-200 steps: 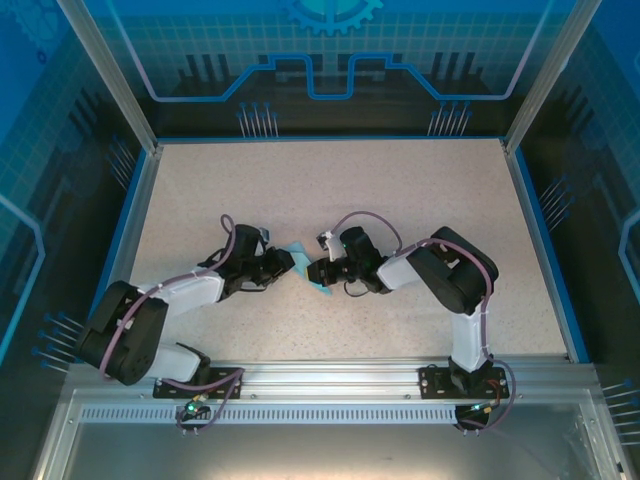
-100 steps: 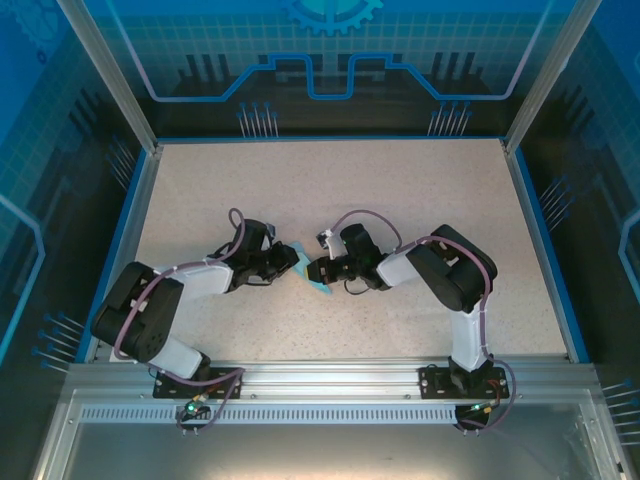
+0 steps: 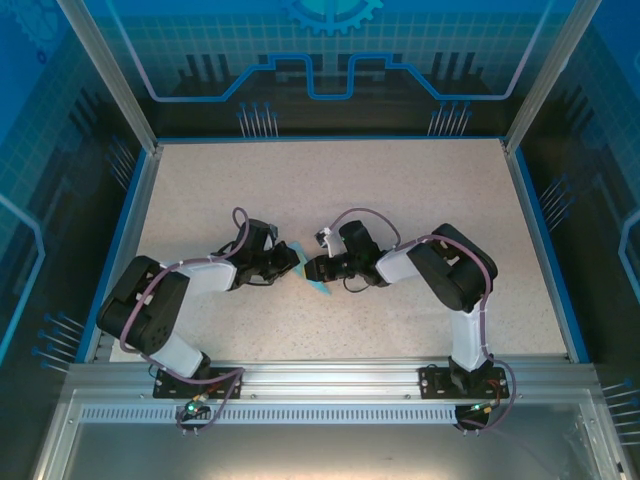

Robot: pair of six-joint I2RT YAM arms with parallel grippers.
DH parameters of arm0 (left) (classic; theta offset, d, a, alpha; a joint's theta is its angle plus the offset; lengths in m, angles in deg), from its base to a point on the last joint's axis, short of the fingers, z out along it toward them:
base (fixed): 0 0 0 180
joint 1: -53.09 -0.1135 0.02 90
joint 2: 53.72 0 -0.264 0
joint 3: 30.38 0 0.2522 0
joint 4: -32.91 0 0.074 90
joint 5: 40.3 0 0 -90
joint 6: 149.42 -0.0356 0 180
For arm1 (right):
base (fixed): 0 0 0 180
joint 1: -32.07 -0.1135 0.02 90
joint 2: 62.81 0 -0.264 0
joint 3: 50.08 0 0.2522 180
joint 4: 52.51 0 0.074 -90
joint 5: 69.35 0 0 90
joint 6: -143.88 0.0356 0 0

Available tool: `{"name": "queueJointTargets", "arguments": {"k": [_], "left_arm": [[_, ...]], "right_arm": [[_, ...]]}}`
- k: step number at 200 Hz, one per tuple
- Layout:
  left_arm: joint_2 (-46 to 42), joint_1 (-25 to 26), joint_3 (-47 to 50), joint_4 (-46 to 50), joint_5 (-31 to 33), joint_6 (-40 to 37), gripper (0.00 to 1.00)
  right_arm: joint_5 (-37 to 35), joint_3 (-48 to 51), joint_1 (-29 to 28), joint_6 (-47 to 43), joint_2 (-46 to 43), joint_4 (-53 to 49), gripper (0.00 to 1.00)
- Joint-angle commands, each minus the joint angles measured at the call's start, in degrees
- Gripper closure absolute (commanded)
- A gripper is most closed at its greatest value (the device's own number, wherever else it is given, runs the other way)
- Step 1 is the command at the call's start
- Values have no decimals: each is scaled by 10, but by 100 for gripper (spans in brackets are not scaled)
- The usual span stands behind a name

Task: Fold a paper plane with a square sheet of paper (pick it up from the middle)

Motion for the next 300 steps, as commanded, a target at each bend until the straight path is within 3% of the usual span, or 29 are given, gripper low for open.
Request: {"name": "queueJointTargets", "arguments": {"k": [1, 122, 199, 300], "left_arm": [[10, 4, -13, 6, -12, -14, 89], [13, 4, -22, 17, -12, -14, 89], [17, 4, -20, 17, -10, -16, 89], [17, 4, -15, 23, -2, -16, 88]], "right_arm": [[8, -5, 11, 9, -12, -35, 76], [-27, -5, 6, -51, -72, -145, 74], [-24, 4, 6, -40, -59, -134, 90], [23, 3, 13, -18, -22, -119, 88]]}}
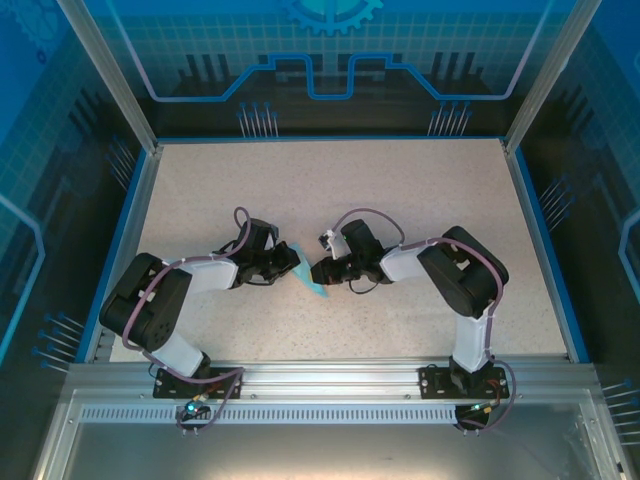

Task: Fold a paper plane with a square sheet of paper (pick it up from the middle)

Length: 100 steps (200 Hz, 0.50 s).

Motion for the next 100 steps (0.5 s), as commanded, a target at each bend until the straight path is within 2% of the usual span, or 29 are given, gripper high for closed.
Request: {"name": "queueJointTargets", "arguments": {"k": [1, 71, 100], "left_arm": [[7, 4, -6, 13, -2, -14, 88], [-2, 4, 7, 14, -3, -12, 88], [-2, 3, 8, 13, -2, -12, 89]], "right_arm": [[20, 2, 8, 4, 18, -7, 88], [4, -6, 7, -14, -24, -48, 77], [-25, -6, 7, -29, -45, -83, 76]]}}
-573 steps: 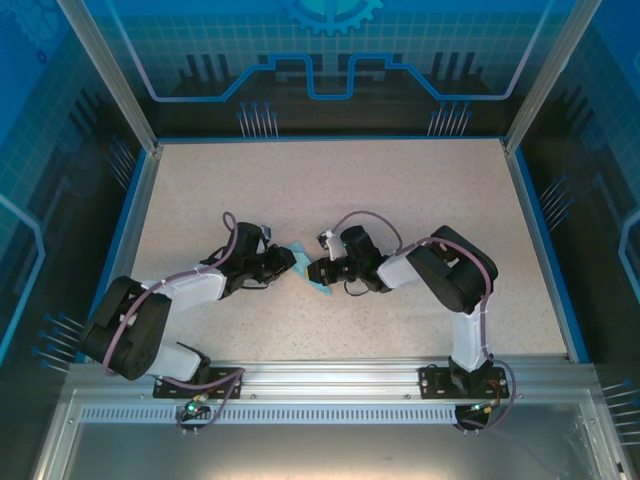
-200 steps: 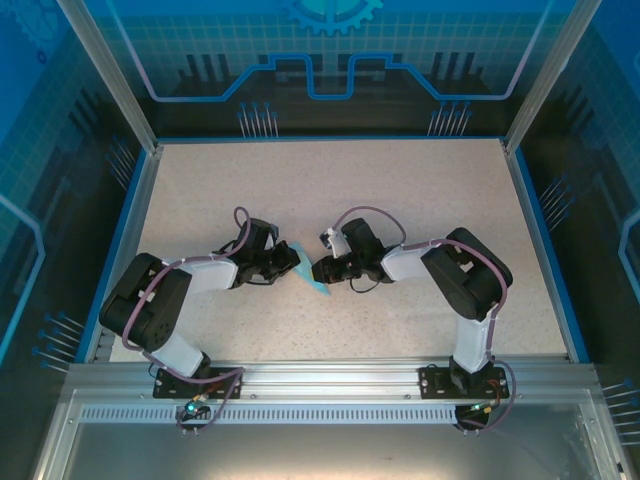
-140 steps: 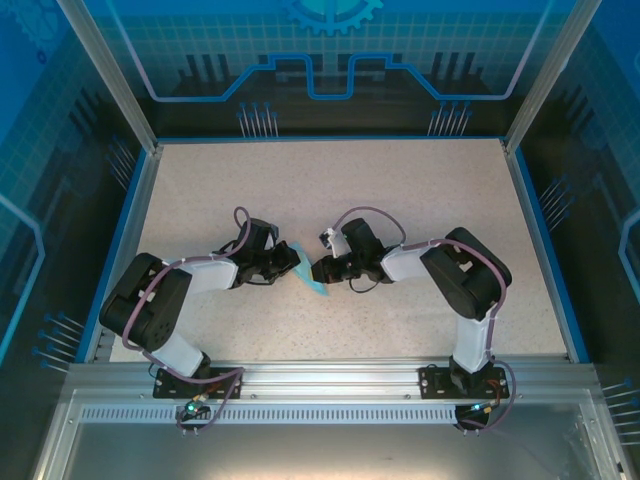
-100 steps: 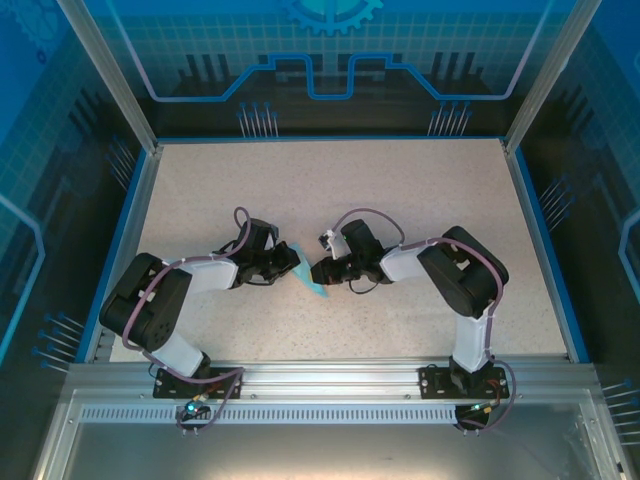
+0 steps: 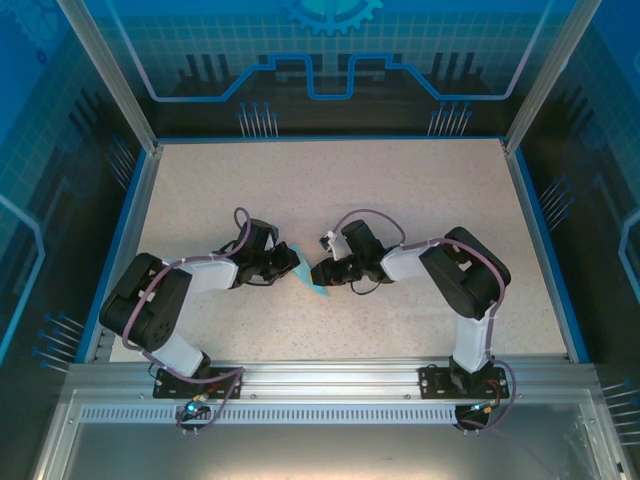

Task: Fold a paper plane with a square sheet of paper (pick it up from the middle)

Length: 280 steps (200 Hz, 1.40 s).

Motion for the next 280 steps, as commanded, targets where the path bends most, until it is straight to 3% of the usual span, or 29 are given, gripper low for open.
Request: {"name": "queueJointTargets", "arguments": {"k": [1, 47, 119, 166, 280], "left_arm": [[-2, 4, 7, 10, -2, -12, 89], [-2, 4, 7, 9, -4, -12, 89], [-10, 4, 12, 10, -3, -10, 88], [-28, 4, 22, 14, 0, -8, 87], [-75, 3, 53, 15, 1, -4, 72]], "right_arm": [[-24, -5, 6, -20, -30, -48, 76], [-43, -6, -2, -43, -41, -78, 75], [-25, -23, -9, -38, -19, -73, 92], [-4, -19, -15, -30, 1, -64, 92], [-3, -12, -17, -2, 19, -38, 91]]}}
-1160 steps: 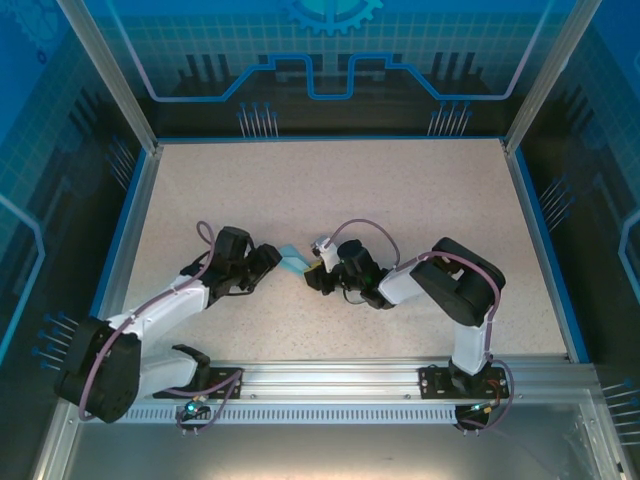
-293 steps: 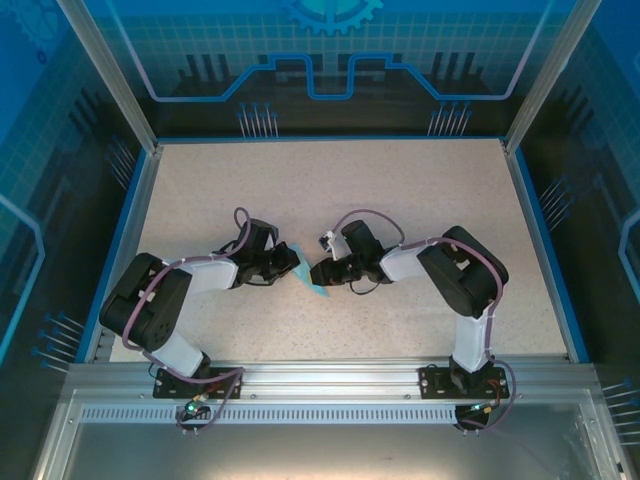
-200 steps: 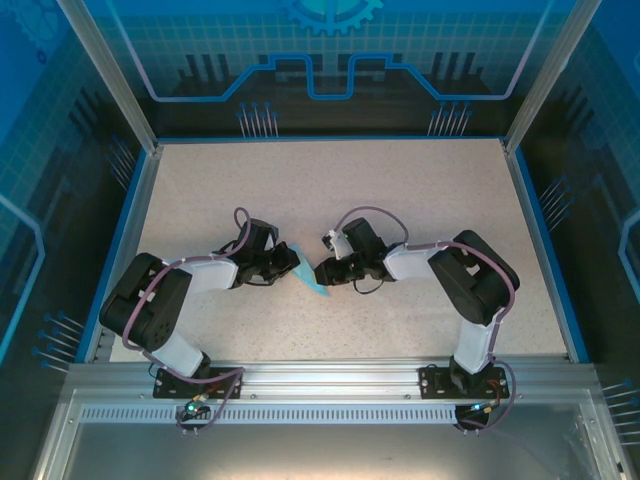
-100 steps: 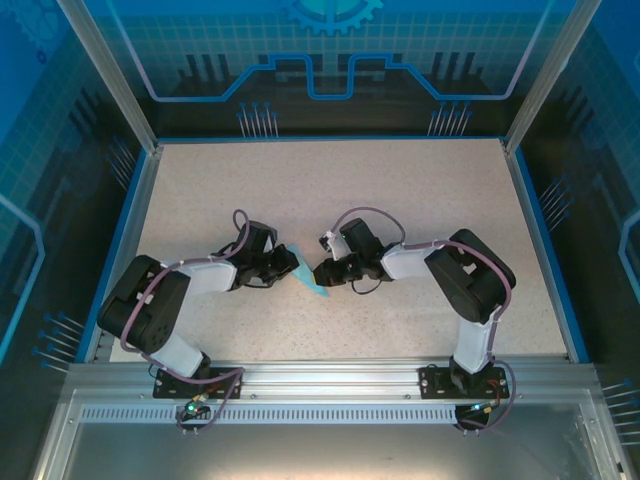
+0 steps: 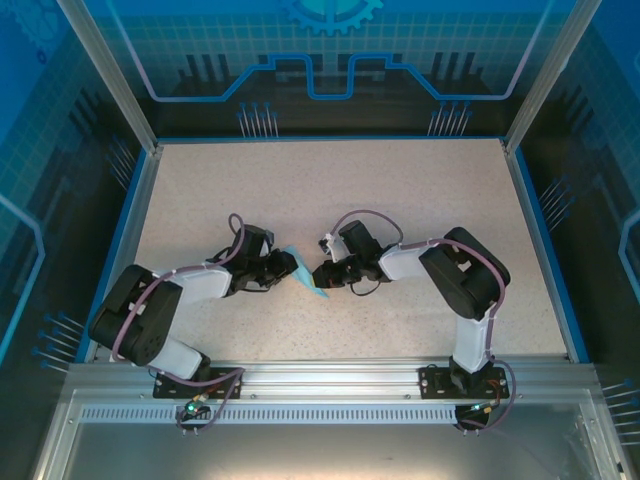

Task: Fold a paper plane with a square sheet of paper (pick it up from the middle)

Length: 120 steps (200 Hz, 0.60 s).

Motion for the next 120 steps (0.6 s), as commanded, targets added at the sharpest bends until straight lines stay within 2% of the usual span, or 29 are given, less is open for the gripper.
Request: {"name": "queueJointTargets", "arguments": {"k": [1, 64, 91, 120], "left_arm": [[-22, 3, 11, 11, 0, -6, 72], [-36, 4, 17, 10, 3, -11, 63], [-35, 4, 16, 16, 7, -11, 63], [-35, 4, 14, 19, 10, -8, 68]], "right_arm": [[9, 1, -9, 12, 14, 7, 91], [2, -1, -9, 5, 0, 3, 85], [2, -13, -9, -7, -4, -13, 85], [4, -13, -10, -5, 3, -15, 87]]}}
